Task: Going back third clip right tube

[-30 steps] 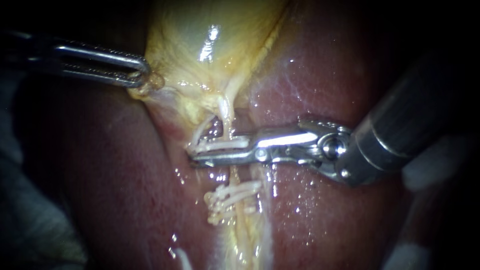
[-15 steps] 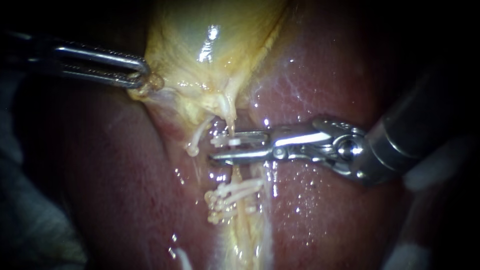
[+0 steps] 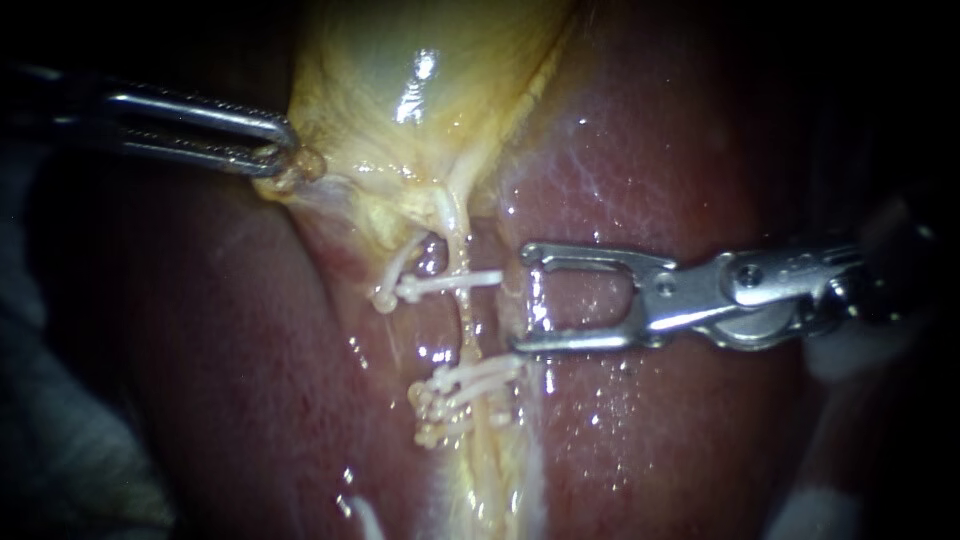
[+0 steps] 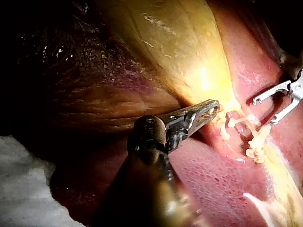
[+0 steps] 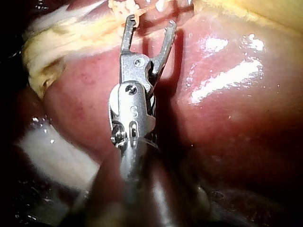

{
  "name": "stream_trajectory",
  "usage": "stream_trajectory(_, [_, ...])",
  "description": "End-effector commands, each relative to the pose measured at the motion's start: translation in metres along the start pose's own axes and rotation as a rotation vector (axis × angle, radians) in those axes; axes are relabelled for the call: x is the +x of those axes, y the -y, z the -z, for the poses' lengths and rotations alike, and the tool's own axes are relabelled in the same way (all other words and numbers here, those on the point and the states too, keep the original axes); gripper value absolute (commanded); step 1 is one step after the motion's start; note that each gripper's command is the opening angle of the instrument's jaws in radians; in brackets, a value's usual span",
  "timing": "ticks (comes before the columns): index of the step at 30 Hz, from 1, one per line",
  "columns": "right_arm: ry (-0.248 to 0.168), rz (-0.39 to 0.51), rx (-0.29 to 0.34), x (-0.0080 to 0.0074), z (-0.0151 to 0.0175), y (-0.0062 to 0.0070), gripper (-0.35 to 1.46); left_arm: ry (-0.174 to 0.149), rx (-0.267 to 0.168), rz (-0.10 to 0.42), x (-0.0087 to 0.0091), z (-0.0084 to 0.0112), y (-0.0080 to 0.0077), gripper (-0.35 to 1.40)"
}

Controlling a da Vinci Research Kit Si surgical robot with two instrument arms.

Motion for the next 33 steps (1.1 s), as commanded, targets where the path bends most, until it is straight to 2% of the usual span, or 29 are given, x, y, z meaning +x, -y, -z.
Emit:
stream_trajectory(1, [0.008, 0.012, 0.004, 0.0004, 0.0007, -0.0001, 0.5, 0.0, 0.0, 0.0, 0.0, 0.0, 0.0, -0.35])
stream_trajectory(11, [0.005, 0.069, 0.02, 0.0032, 0.0041, -0.0003, 0.5, 0.0, -0.001, -0.001, 0.0, -0.0001, 0.0004, -0.35])
stream_trajectory(17, [0.018, 0.085, 0.028, 0.0038, 0.0053, -0.0002, 0.5, -0.007, 0.01, -0.017, -0.0011, -0.002, 0.002, -0.35])
stream_trajectory(23, [0.029, 0.095, 0.034, 0.0042, 0.0061, -0.0002, 0.5, 0.003, 0.003, -0.003, -0.002, -0.0046, 0.004, -0.35])
stream_trajectory(28, [0.028, 0.095, 0.039, 0.0042, 0.0062, -0.0001, 0.5, 0.011, -0.003, 0.006, -0.0023, -0.0062, 0.0045, -0.35])
stream_trajectory(33, [0.028, 0.095, 0.04, 0.0043, 0.0063, 0.0001, 0.5, 0.011, -0.004, 0.006, -0.0023, -0.0062, 0.0045, -0.35])
